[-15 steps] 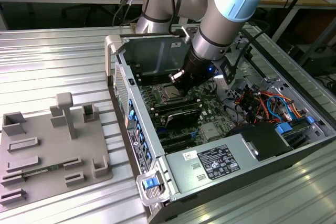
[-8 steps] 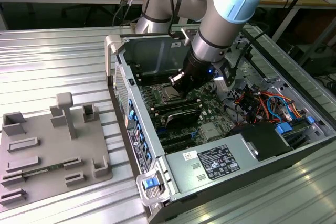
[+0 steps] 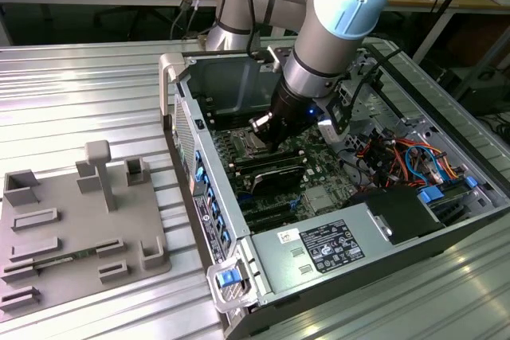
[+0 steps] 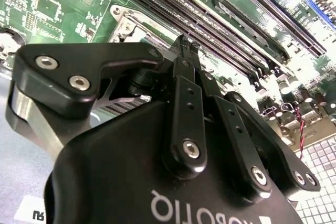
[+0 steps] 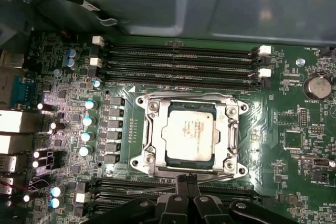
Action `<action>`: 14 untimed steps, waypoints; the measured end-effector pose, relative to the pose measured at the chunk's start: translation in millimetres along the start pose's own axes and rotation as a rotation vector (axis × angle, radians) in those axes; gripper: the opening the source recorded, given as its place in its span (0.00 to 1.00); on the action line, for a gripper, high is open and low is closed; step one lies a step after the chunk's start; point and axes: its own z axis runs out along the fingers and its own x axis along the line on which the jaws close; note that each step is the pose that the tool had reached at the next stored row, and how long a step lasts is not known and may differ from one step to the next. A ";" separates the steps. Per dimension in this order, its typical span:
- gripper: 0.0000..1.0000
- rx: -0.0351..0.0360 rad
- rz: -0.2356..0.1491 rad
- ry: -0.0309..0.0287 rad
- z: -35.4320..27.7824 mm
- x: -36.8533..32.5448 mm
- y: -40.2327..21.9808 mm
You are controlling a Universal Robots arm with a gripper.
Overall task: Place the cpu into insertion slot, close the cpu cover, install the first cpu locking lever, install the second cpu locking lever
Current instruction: 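Install the second cpu locking lever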
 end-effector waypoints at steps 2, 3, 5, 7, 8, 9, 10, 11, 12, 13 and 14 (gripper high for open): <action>0.11 -0.0003 0.000 -0.0002 0.8 2.5 0.0; 0.11 -0.0002 0.000 -0.0001 1.0 3.8 0.0; 0.11 -0.0001 0.000 -0.0001 1.9 7.7 0.1; 0.11 0.0000 0.000 0.0000 2.7 10.9 0.2; 0.11 -0.0001 0.000 0.0000 3.2 13.0 0.3; 0.11 -0.0001 0.000 0.0000 3.7 14.5 0.3; 0.11 0.0002 0.000 0.0001 4.8 17.5 0.3; 0.11 -0.0003 0.000 0.0000 5.4 19.4 0.5; 0.11 -0.0007 0.000 -0.0001 5.8 20.7 0.5; 0.11 -0.0009 0.000 -0.0001 6.1 22.7 0.6; 0.11 -0.0009 0.000 0.0000 6.1 23.7 0.7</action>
